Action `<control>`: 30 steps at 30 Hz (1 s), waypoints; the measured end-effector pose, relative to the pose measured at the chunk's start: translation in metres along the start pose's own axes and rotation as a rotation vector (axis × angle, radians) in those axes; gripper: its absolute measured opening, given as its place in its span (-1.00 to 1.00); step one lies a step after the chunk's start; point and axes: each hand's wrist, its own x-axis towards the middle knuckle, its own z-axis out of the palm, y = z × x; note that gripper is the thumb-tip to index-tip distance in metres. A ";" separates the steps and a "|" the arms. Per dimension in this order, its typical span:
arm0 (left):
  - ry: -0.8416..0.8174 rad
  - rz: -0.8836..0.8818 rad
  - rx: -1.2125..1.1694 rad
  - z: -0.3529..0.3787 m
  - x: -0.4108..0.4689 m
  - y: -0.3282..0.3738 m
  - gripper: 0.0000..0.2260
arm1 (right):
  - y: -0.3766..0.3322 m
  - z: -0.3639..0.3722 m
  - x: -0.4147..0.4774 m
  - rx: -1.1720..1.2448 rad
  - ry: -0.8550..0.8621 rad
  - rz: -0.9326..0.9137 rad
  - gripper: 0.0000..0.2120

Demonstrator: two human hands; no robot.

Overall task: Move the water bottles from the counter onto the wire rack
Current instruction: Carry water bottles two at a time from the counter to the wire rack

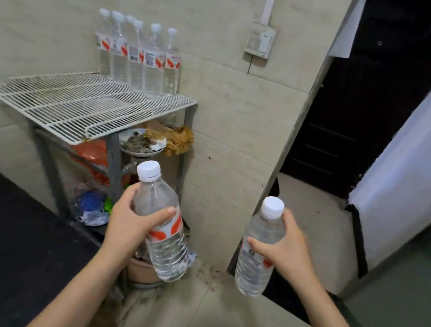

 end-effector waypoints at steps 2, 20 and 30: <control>0.062 0.023 -0.026 0.010 0.011 0.008 -0.56 | 0.000 -0.002 0.031 0.013 -0.046 -0.049 -0.51; 0.304 0.345 0.128 -0.050 0.210 0.102 -0.51 | -0.149 0.109 0.262 0.453 -0.242 -0.503 -0.44; 0.477 0.354 0.100 -0.110 0.365 0.104 -0.55 | -0.259 0.217 0.387 0.595 -0.210 -0.602 -0.47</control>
